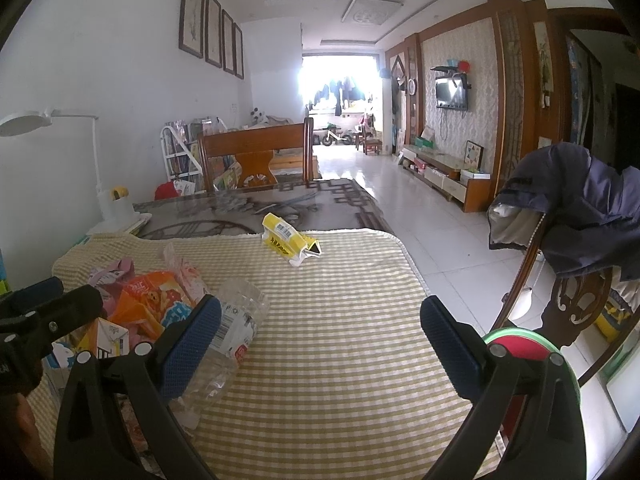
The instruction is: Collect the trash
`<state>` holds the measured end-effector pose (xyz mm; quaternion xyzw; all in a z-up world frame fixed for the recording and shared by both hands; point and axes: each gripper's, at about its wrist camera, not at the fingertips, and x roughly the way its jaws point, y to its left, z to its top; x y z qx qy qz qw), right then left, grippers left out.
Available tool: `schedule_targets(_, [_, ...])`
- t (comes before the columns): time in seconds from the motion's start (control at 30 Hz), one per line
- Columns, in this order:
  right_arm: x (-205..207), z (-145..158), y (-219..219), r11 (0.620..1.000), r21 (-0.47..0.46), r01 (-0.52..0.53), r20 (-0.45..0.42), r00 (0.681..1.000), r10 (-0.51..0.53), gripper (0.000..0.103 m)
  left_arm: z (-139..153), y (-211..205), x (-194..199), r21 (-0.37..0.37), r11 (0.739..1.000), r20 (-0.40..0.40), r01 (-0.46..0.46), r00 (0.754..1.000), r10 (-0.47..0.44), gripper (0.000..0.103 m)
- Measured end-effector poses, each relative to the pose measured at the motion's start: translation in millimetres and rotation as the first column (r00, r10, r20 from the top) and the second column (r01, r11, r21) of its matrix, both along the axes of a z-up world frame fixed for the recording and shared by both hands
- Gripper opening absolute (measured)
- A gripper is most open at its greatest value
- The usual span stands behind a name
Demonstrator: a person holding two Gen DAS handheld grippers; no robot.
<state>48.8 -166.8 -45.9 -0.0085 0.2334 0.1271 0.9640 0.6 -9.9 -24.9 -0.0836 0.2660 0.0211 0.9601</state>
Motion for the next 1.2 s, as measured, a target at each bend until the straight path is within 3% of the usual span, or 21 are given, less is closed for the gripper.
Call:
schedule_targets(0.6, [-0.1,0.5,0.9,1.000,-0.001,-0.003,-0.006,1.000,0.003,0.096,-2.2,0.7,-2.2,-0.004,1.000,-0.001,0.012,1.000,-0.012,0.098])
schedule_targets(0.87, [-1.8,8.3,-1.8,0.999,0.025,-0.020,-0.019,1.000,0.020,0.096,28.8,16.6,-32.5,0.031,0.999,0.063,-0.027,0.998,0.025,0.098])
schedule_targets(0.97, [-4.6,14.9,-3.5,0.997,0.061,-0.046,-0.041,0.998,0.048,0.096,28.2,33.2,-44.2,-0.016,0.997,0.033,-0.078,0.996,0.078,0.098])
schedule_targets(1.1, [-3.1,20.0,-1.3,0.993,0.077,-0.084,-0.090,0.992,0.091,0.096,10.0,51.7,-60.8,-0.132,0.982,-0.086,-0.133,0.989,0.122,0.098])
schedule_targets(1.2, [-0.8,17.3,3.7,0.988,0.094,-0.120,-0.157,0.979,0.133,0.096,-7.5,53.2,-69.6,-0.133,0.974,-0.192,-0.182,0.969,0.155,0.098])
